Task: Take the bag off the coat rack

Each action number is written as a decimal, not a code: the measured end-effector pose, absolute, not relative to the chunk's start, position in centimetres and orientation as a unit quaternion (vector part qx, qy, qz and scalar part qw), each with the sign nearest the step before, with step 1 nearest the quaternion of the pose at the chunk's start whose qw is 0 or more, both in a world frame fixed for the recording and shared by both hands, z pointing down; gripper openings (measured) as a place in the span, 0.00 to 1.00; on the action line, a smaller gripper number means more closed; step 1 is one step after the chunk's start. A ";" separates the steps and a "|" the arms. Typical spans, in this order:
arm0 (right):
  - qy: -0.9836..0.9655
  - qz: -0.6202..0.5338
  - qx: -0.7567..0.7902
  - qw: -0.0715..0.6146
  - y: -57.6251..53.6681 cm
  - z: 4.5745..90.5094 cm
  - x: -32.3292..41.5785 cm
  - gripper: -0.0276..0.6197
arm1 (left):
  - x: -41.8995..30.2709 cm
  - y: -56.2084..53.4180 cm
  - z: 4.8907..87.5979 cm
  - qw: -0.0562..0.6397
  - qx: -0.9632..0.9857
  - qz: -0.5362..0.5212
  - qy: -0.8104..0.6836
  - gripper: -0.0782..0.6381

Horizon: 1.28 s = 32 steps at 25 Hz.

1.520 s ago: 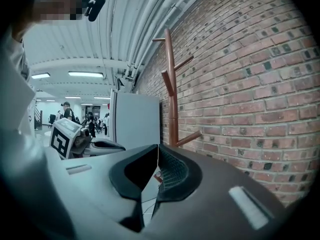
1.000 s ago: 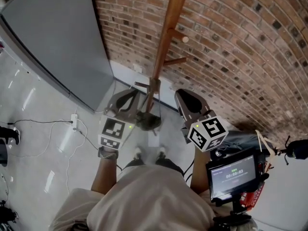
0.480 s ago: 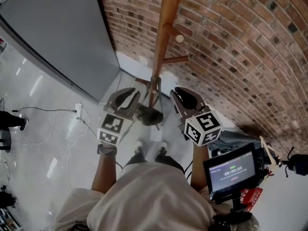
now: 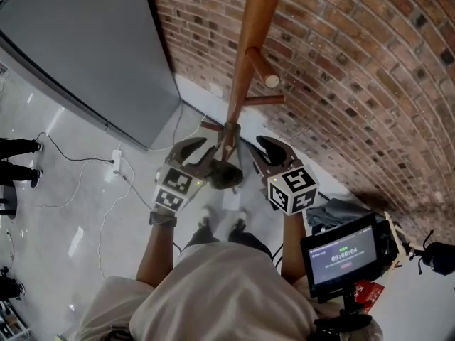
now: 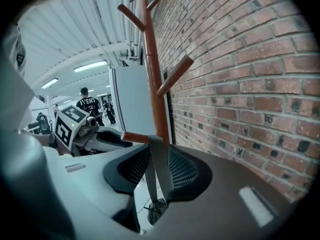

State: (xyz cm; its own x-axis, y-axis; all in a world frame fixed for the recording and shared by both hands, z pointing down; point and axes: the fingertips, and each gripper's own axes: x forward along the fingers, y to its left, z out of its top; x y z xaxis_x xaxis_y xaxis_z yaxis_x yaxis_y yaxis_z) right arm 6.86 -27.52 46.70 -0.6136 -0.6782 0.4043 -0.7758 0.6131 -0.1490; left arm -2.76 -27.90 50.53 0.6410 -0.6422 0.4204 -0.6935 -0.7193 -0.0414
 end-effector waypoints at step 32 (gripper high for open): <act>-0.876 0.174 0.399 0.208 -29.9 54.4 3.2 0.20 | 0.6 -29.7 59.5 0.153 0.902 0.208 -0.345 0.21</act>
State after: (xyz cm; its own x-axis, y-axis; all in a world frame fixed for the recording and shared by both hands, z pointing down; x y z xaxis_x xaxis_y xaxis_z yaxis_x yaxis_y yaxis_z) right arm 3.17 -29.91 54.42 -0.5952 -0.6270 0.5026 -0.7716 0.6207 -0.1393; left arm 0.59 -29.69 59.53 0.6755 -0.5592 0.4806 -0.6862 -0.7152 0.1323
